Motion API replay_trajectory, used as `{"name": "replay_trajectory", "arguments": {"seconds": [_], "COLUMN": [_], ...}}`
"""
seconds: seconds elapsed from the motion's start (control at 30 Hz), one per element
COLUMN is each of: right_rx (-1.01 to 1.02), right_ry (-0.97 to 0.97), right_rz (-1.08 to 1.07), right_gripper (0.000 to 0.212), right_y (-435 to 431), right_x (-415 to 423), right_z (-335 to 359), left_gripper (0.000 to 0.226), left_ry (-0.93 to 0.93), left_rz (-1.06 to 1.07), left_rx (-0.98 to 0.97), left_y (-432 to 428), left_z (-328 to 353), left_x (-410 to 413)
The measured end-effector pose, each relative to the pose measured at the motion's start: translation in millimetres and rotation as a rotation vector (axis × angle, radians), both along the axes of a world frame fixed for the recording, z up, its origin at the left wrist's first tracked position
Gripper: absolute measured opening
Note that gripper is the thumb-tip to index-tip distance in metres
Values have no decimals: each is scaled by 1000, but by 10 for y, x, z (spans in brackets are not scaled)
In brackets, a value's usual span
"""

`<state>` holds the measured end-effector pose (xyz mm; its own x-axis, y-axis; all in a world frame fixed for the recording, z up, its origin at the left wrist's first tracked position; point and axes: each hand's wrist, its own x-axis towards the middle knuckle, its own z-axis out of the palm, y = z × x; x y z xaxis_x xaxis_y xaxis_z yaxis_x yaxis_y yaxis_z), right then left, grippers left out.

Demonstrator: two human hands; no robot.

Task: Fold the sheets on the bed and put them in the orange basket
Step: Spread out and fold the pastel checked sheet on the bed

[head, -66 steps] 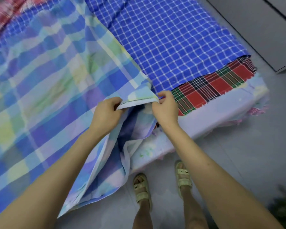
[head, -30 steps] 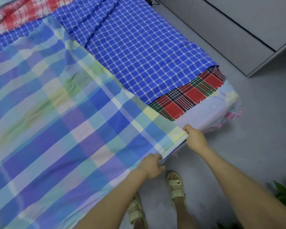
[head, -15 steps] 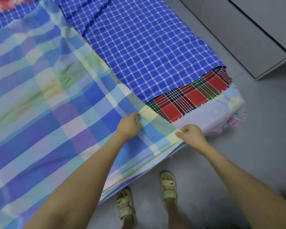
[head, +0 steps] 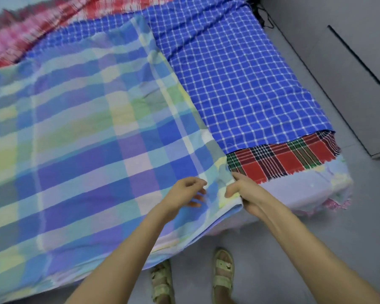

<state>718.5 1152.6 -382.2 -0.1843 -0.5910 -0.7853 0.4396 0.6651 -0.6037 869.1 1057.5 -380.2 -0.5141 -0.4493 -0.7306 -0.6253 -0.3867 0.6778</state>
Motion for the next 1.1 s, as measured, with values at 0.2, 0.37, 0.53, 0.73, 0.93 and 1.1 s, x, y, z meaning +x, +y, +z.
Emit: {"name": "replay_trajectory", "arguments": {"seconds": [0.2, 0.37, 0.53, 0.73, 0.93, 1.1], "right_rx": [-168, -293, -435, -526, -412, -379], "right_ry": [22, 95, 259, 212, 358, 495], "right_rz": [173, 322, 482, 721, 854, 888], "right_gripper": [55, 61, 27, 20, 13, 27], "right_y": [-757, -1206, -1636, -1885, -1907, -2088], "right_x": [949, 2161, 3916, 6672, 7678, 7770], "right_z": [900, 1662, 2215, 2330, 1430, 876], "left_gripper": [63, 77, 69, 29, 35, 41], "left_ry": [181, 228, 140, -163, -142, -112], "left_rz": [24, 90, 458, 1280, 1222, 1343], "left_rx": [-149, -268, -607, -1029, -692, -434], "left_y": [-167, -306, -253, -215, -58, -112], "left_z": [1077, 1747, 2080, 2089, 1332, 778], "left_x": [937, 2153, 3470, 5488, 6753, 7403]}}
